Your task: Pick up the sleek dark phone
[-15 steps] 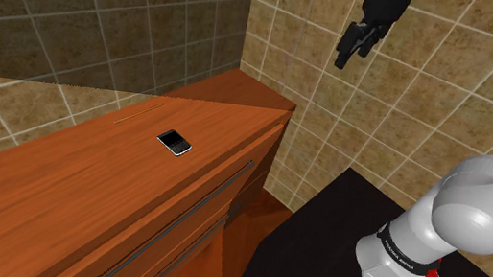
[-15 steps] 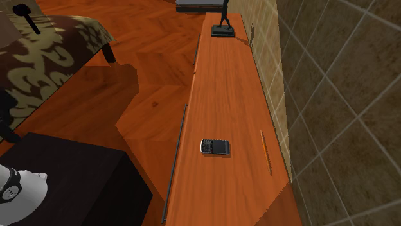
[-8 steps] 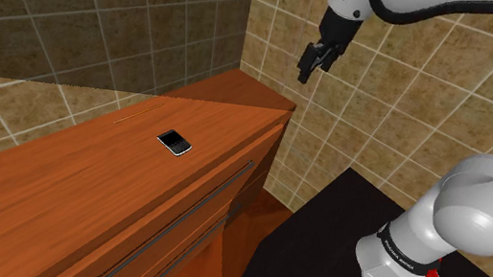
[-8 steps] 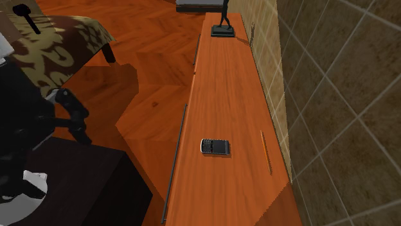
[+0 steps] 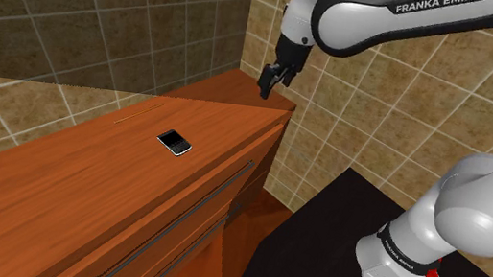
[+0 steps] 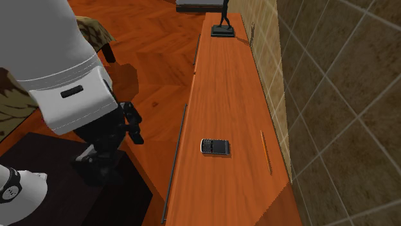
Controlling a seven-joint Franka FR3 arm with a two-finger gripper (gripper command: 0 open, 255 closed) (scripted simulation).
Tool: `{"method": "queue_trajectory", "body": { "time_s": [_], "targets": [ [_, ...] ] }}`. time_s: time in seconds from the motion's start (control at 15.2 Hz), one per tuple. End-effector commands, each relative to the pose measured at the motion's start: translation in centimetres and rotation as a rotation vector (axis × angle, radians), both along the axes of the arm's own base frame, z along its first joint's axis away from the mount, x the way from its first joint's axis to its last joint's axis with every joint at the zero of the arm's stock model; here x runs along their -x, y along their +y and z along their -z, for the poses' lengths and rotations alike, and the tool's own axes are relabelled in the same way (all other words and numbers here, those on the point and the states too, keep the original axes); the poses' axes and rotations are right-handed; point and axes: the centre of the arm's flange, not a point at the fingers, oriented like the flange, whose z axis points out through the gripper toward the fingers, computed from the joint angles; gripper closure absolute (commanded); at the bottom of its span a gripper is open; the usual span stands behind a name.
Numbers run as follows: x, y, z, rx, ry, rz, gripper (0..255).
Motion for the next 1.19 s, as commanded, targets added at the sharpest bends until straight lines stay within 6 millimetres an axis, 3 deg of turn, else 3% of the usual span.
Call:
{"method": "queue_trajectory", "body": {
  "time_s": [0.0, 1.12],
  "targets": [
    [-1.2, 1.6, 1.6, -0.009, -0.004, -0.016, 0],
    [-12.0, 14.5, 14.8, -0.074, -0.029, -0.148, 0]
  ]
}}
